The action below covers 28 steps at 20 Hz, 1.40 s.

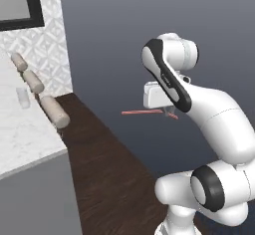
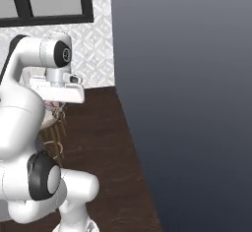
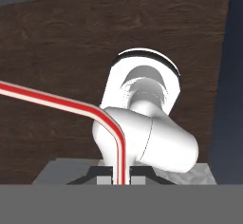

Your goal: Take a straw from the drawer in front and place it inside the glass cup on the dining counter.

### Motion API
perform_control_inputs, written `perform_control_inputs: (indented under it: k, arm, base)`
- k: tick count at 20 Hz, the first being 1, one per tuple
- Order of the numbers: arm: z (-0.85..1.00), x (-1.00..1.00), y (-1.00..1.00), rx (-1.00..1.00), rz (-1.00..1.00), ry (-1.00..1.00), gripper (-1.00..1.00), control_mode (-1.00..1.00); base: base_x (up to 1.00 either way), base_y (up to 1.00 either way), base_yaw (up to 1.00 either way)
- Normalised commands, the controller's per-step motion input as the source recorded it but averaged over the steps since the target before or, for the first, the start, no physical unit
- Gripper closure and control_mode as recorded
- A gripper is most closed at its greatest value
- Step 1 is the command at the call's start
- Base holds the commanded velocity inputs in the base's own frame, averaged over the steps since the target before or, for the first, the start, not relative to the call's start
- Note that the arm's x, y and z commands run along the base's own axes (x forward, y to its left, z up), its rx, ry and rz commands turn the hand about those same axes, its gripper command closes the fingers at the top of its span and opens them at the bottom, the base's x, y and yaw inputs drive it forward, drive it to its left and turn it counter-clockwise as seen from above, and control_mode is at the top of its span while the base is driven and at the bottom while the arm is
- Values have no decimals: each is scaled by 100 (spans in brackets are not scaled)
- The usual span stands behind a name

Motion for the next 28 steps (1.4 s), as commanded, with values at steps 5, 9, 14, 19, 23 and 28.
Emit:
perform_control_inputs:
  k: [5, 9, 14, 19, 23, 28]
  arm:
    - [0, 0, 0, 0, 0, 0, 100, 100]
    - [0, 0, 0, 0, 0, 0, 100, 100]
    - [0, 0, 0, 0, 0, 0, 100, 100]
    - [0, 0, 0, 0, 0, 0, 100, 100]
    - [0, 0, 0, 0, 0, 0, 100, 100]
    - [0, 0, 0, 0, 0, 0, 100, 100]
  base:
    - [50, -56, 67]
    - [51, -58, 66]
    - [51, -65, 63]
    - [54, -66, 62]
    - [58, -67, 62]
    - [44, -69, 63]
